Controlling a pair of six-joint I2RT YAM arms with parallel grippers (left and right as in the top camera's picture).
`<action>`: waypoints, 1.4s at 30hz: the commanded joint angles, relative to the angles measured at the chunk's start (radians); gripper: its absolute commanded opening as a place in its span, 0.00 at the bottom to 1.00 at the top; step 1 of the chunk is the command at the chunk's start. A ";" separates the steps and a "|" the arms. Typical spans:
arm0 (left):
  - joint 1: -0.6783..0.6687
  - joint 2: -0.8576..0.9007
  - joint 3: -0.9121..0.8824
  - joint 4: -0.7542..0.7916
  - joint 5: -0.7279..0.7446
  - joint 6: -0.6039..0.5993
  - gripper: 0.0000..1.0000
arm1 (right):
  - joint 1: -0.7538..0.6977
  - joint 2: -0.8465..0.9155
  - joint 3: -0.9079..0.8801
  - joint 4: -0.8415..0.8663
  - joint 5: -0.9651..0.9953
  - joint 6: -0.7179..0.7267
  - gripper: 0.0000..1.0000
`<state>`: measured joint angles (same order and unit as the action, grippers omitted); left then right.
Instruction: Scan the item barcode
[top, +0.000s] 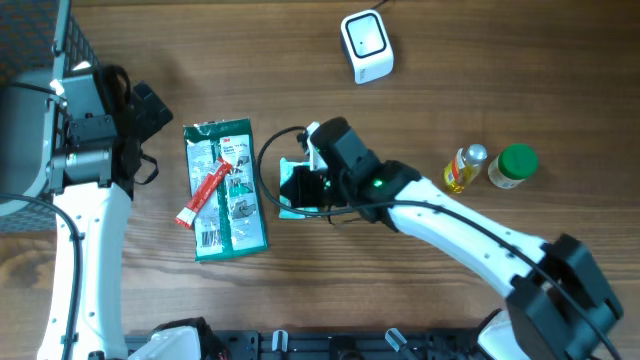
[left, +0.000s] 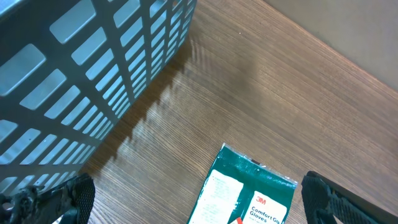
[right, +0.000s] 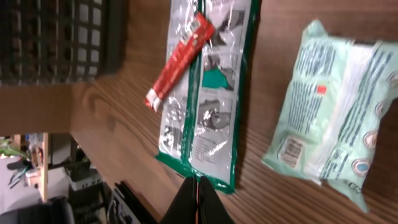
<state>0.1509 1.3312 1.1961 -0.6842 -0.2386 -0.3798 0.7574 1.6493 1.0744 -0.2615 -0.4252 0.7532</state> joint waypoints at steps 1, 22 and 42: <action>0.004 -0.001 0.004 0.003 -0.005 0.009 1.00 | 0.002 0.057 -0.026 0.000 0.051 -0.028 0.04; 0.004 -0.001 0.003 0.003 -0.005 0.009 1.00 | -0.046 0.145 0.000 0.052 -0.094 -0.050 0.04; 0.004 -0.001 0.004 0.003 -0.005 0.009 1.00 | -0.050 0.259 -0.058 -0.016 0.209 -0.044 0.04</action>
<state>0.1509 1.3312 1.1961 -0.6842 -0.2386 -0.3798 0.7105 1.8313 1.0317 -0.2649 -0.2562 0.7094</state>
